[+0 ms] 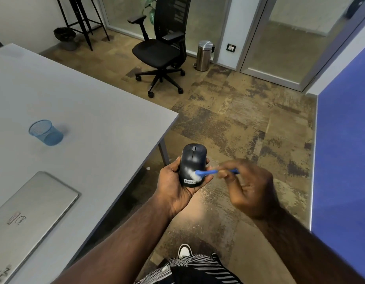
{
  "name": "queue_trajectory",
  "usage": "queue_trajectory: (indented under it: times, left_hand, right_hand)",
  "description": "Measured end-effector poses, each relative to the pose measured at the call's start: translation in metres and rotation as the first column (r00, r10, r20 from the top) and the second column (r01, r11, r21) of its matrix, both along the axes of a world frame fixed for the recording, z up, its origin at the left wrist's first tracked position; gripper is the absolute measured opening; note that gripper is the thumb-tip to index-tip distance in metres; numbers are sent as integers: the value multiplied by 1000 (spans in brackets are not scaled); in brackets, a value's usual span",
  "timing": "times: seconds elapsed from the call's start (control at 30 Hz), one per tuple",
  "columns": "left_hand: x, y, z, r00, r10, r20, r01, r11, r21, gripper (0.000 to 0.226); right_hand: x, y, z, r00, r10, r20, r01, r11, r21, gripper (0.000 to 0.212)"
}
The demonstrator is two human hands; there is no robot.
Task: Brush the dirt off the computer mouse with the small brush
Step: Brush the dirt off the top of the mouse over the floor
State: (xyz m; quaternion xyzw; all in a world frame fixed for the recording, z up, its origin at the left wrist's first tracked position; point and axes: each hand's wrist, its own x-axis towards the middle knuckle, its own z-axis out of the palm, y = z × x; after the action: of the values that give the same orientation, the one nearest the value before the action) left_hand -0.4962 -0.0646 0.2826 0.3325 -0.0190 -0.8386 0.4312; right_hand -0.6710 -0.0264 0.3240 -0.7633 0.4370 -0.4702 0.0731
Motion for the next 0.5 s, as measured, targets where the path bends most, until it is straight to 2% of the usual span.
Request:
queue_trajectory:
  times: [0.1, 0.23, 0.27, 0.4, 0.5]
  left_hand:
    - [-1, 1, 4, 999, -20, 36, 21, 1000, -10, 55]
    - [-1, 3, 3, 994, -13, 104, 15, 1000, -23, 51]
    - [-1, 4, 4, 993, -16, 115, 19, 1000, -23, 51]
    - [-3, 6, 8, 993, -41, 114, 43, 999, -10, 54]
    - [-2, 7, 10, 992, -20, 121, 21, 1000, -4, 51]
  right_hand:
    - [-4, -10, 3, 989, -129, 72, 129, 992, 11, 15]
    - [1, -8, 2, 999, 44, -23, -43, 999, 24, 14]
    - [1, -9, 2, 999, 39, -27, -38, 999, 29, 15]
    - [-6, -16, 5, 992, -119, 43, 118, 993, 29, 16]
    - [-5, -9, 6, 999, 43, -26, -41, 998, 56, 14]
